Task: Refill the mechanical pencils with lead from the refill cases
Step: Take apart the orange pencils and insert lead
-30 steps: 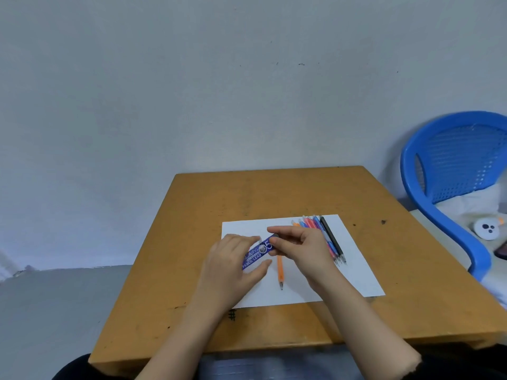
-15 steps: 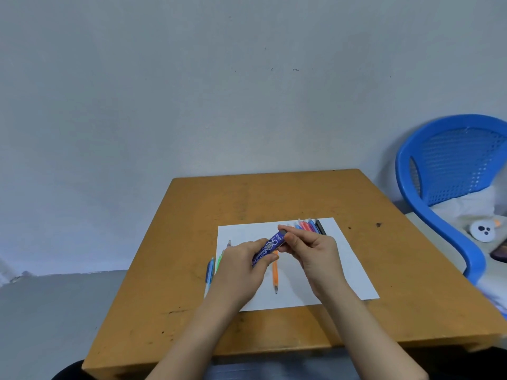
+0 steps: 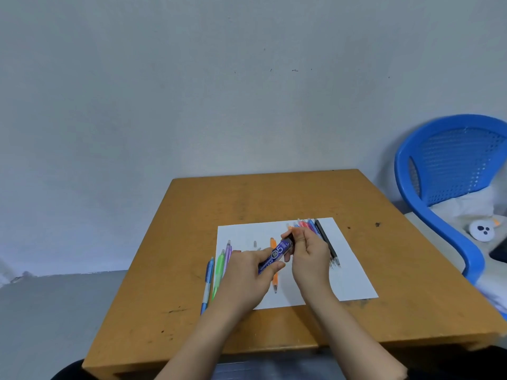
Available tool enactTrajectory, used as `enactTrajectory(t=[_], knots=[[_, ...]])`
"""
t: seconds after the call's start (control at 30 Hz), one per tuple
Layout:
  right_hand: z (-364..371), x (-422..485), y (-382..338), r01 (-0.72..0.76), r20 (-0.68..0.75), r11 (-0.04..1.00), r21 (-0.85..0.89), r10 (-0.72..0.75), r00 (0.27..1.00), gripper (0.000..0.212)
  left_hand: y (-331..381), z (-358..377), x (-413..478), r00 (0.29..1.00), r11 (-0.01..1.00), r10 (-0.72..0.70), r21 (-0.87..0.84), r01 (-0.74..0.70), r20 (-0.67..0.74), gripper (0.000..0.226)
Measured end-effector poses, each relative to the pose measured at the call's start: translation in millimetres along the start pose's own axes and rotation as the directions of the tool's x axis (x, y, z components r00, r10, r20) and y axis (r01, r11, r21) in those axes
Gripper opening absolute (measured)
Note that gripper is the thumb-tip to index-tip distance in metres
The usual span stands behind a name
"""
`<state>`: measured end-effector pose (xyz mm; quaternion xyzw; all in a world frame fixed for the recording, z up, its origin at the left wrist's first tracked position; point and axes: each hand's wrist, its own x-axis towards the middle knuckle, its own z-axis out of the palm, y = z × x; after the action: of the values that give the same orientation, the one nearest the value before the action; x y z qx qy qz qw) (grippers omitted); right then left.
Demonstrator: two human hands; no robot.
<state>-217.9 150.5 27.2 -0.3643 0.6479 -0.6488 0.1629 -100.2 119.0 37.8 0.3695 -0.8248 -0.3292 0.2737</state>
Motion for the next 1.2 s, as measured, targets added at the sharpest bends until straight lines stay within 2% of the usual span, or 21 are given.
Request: enactTrajectory(t=[0.2,0.33,0.43,0.5,0.57,0.63,0.67,0.7,0.77,0.8,0.83,0.97,1.07,1.13,1.2], knots=[[-8.7,-1.4,-5.3,-0.125,0.163,0.978,0.166,0.097,0.982,0.023,3.7,-4.5,-0.6,0.998,1.000,-0.012,0.018,0.014,-0.069,0.037],[-10.1,-2.2,-3.3,-0.161,0.288,0.983,0.093,0.128,0.949,0.012,6.3,-9.4,0.9,0.995,0.996,-0.061,-0.076,0.055,-0.083,0.029],[-10.4,-3.7,-3.7,-0.169,0.277,0.980,0.107,0.134,0.951,0.015,8.7,-7.9,1.2,0.994,0.994,-0.065,-0.094,0.056,-0.088,0.031],[-11.6,-4.0,-7.9,-0.169,0.258,0.969,0.180,0.120,0.959,0.017,7.3,-7.6,1.3,0.992,0.992,-0.077,-0.104,0.066,-0.101,0.033],[-14.2,-3.1,-12.9,-0.150,0.229,0.954,0.260,0.090,0.969,0.018,4.7,-8.7,2.9,0.983,0.974,-0.130,-0.202,0.103,-0.127,0.034],[-17.7,-1.5,-17.2,-0.046,0.221,0.975,0.217,-0.003,0.975,0.017,6.9,-14.4,3.0,0.953,0.883,-0.274,-0.426,0.198,-0.125,0.030],[-19.5,-0.3,-18.0,0.042,0.233,0.989,0.140,-0.074,0.970,0.020,8.9,-18.2,2.8,0.935,0.792,-0.346,-0.561,0.242,-0.084,0.027],[-21.4,1.1,-16.8,0.146,0.258,0.988,0.038,-0.151,0.954,0.025,11.0,-22.4,2.6,0.919,0.664,-0.393,-0.698,0.269,-0.019,0.026],[-22.9,5.4,-12.4,0.370,0.323,0.917,-0.150,-0.309,0.895,0.030,14.4,-29.8,2.0,0.900,0.364,-0.421,-0.887,0.284,0.116,0.025],[-22.6,8.6,-8.9,0.465,0.348,0.856,-0.226,-0.375,0.859,0.031,15.1,-32.2,1.6,0.890,0.248,-0.427,-0.925,0.288,0.163,0.027],[-22.4,11.6,-6.0,0.538,0.359,0.793,-0.285,-0.432,0.827,0.032,15.3,-33.4,0.9,0.881,0.178,-0.433,-0.939,0.293,0.193,0.030],[-22.4,21.3,-0.7,0.715,0.396,0.591,-0.373,-0.596,0.699,0.047,20.5,-32.9,-1.9,0.861,0.050,-0.434,-0.947,0.318,0.267,0.037],[-23.6,27.5,0.1,0.799,0.477,0.442,-0.408,-0.643,0.600,0.061,22.7,-36.4,-1.5,0.846,-0.024,-0.440,-0.946,0.325,0.302,0.037],[-26.4,29.4,-3.5,0.828,0.513,0.423,-0.369,-0.650,0.560,0.067,22.3,-39.1,-1.1,0.839,-0.038,-0.448,-0.944,0.328,0.309,0.037],[-30.2,29.5,-11.5,0.836,0.532,0.456,-0.306,-0.646,0.547,0.072,21.9,-40.8,-0.9,0.830,-0.056,-0.457,-0.942,0.331,0.319,0.037]])
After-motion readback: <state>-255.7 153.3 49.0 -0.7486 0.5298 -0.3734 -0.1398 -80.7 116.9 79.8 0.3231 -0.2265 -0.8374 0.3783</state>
